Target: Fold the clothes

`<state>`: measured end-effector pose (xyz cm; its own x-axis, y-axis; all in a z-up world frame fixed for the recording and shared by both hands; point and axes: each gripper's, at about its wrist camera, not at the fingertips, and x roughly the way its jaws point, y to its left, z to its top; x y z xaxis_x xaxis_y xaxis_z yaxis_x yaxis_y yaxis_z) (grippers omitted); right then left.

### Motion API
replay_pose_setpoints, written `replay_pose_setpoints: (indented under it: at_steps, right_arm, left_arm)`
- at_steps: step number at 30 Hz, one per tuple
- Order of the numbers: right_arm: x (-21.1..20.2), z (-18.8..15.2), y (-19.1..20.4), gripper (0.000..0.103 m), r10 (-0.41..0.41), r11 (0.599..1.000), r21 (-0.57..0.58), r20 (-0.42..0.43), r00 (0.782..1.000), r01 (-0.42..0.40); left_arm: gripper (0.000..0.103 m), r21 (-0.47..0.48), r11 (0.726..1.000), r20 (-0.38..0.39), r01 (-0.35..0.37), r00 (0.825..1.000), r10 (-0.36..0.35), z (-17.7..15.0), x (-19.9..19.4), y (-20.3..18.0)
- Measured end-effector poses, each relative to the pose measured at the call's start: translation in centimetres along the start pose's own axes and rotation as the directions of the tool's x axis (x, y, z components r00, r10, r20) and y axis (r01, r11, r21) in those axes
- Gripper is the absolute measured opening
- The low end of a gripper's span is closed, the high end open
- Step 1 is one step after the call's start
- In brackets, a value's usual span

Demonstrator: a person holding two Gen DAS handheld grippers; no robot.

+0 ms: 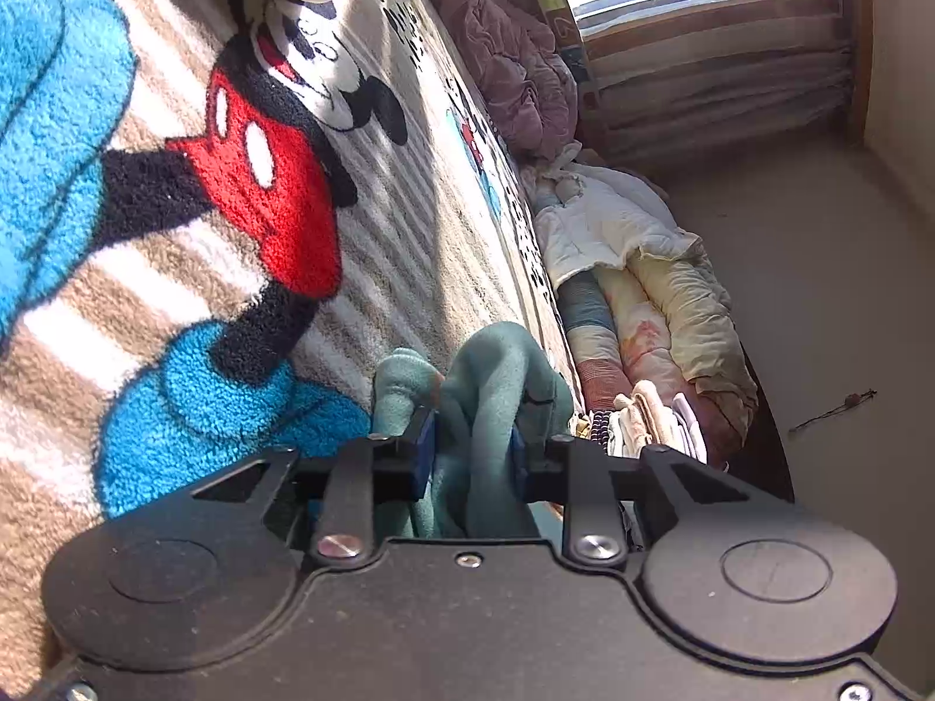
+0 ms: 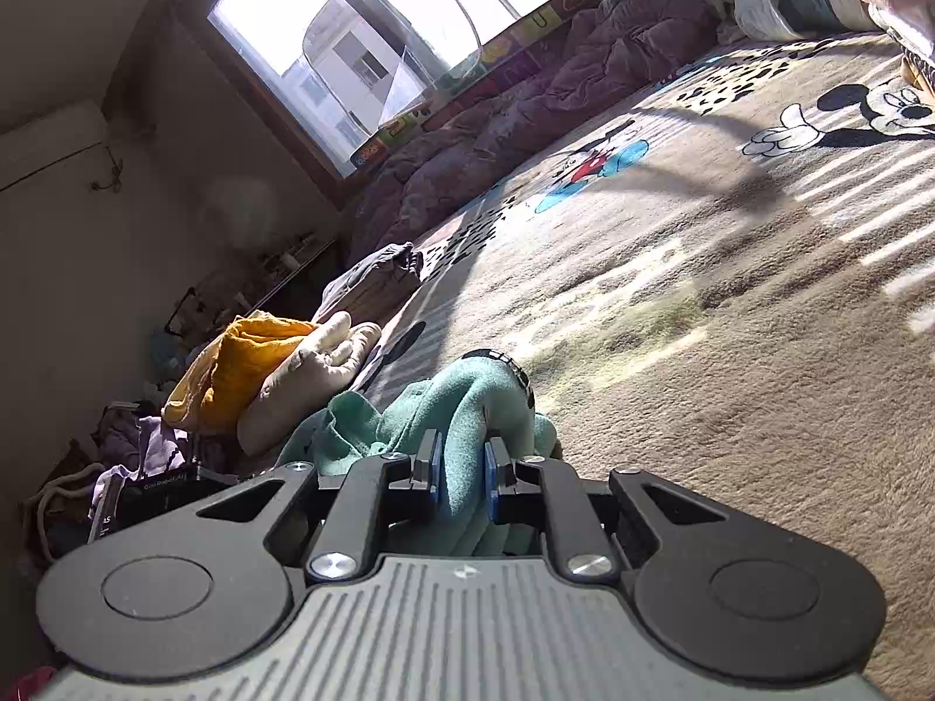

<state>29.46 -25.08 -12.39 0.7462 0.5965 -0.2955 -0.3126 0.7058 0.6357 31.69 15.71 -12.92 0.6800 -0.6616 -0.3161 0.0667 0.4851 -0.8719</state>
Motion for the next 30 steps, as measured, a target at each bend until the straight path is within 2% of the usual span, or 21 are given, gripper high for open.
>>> replay_pose_setpoints:
  at_steps: [1, 2, 3, 5, 8, 10, 11, 12, 14, 17, 18, 21, 24, 28, 30]
  right_arm:
    - [-0.3, 0.0, 0.3, 0.018, -0.004, 1.0, -0.018, 0.01, 1.0, 0.004]
    - [-0.7, 0.1, 0.9, 0.021, -0.018, 0.999, -0.05, 0.032, 0.999, 0.019]
    - [-1.2, 0.2, 1.7, 0.02, -0.034, 0.994, -0.102, 0.06, 0.998, 0.04]
    - [-2.3, 0.4, 3.4, 0.021, -0.061, 0.974, -0.209, 0.121, 0.991, 0.085]
    - [-2.5, 0.7, 6.3, 0.023, -0.028, 0.899, -0.428, 0.15, 0.988, 0.09]
    - [-1.5, 0.0, 7.5, 0.031, -0.028, 0.838, -0.539, 0.118, 0.993, 0.088]
    - [-0.8, -0.3, 7.7, 0.033, -0.037, 0.819, -0.567, 0.099, 0.994, 0.087]
    - [-0.1, -0.6, 7.8, 0.033, -0.048, 0.803, -0.59, 0.079, 0.996, 0.085]
    - [0.9, -0.7, 7.7, 0.039, -0.082, 0.8, -0.592, 0.048, 0.995, 0.095]
    - [2.4, -1.0, 6.6, 0.041, -0.143, 0.811, -0.576, -0.02, 0.99, 0.105]
    - [2.4, -1.5, 6.6, 0.041, -0.143, 0.816, -0.569, -0.026, 0.989, 0.103]
    - [2.5, -1.3, 6.4, 0.042, -0.141, 0.828, -0.553, -0.053, 0.989, 0.089]
    - [2.4, -1.5, 6.0, 0.042, -0.136, 0.841, -0.534, -0.059, 0.989, 0.084]
    - [0.0, -1.2, 6.5, 0.042, -0.096, 0.844, -0.529, 0.003, 0.995, 0.083]
    - [-1.8, -0.9, 7.0, 0.042, -0.077, 0.836, -0.541, 0.057, 0.995, 0.096]
  left_arm:
    - [0.051, 0.078, 0.996, 0.034, -0.039, 0.999, 0.036, 0.1, -0.7, -1.3]
    - [0.053, 0.187, 0.979, 0.087, -0.085, 0.994, 0.069, 0.0, -1.6, -2.9]
    - [0.053, 0.288, 0.951, 0.131, -0.109, 0.989, 0.073, -0.3, -2.3, -4.3]
    - [0.053, 0.45, 0.882, 0.192, -0.14, 0.98, 0.057, -1.1, -3.2, -6.8]
    - [0.053, 0.648, 0.754, 0.173, -0.111, 0.985, -0.004, -3.0, -2.0, -9.5]
    - [0.053, 0.702, 0.699, 0.144, -0.134, 0.989, 0.045, -3.9, 0.0, -9.7]
    - [0.053, 0.716, 0.684, 0.128, -0.143, 0.989, 0.072, -4.2, 1.1, -9.2]
    - [0.053, 0.712, 0.685, 0.108, -0.153, 0.988, 0.108, -4.1, 2.1, -8.6]
    - [0.053, 0.685, 0.708, 0.051, -0.169, 0.981, 0.185, -3.6, 3.9, -7.2]
    - [0.053, 0.664, 0.736, -0.006, -0.133, 0.983, 0.183, -3.4, 4.1, -6.8]
    - [0.053, 0.671, 0.729, -0.012, -0.132, 0.982, 0.189, -3.6, 4.2, -6.9]
    - [0.054, 0.713, 0.684, -0.006, -0.153, 0.975, 0.224, -4.5, 4.7, -6.9]
    - [0.054, 0.717, 0.679, 0.003, -0.158, 0.975, 0.223, -4.6, 4.5, -7.1]
    - [0.054, 0.716, 0.682, 0.05, -0.146, 0.986, 0.158, -4.6, 1.8, -8.7]
    - [0.054, 0.739, 0.657, 0.073, -0.147, 0.988, 0.138, -5.2, 0.1, -9.8]
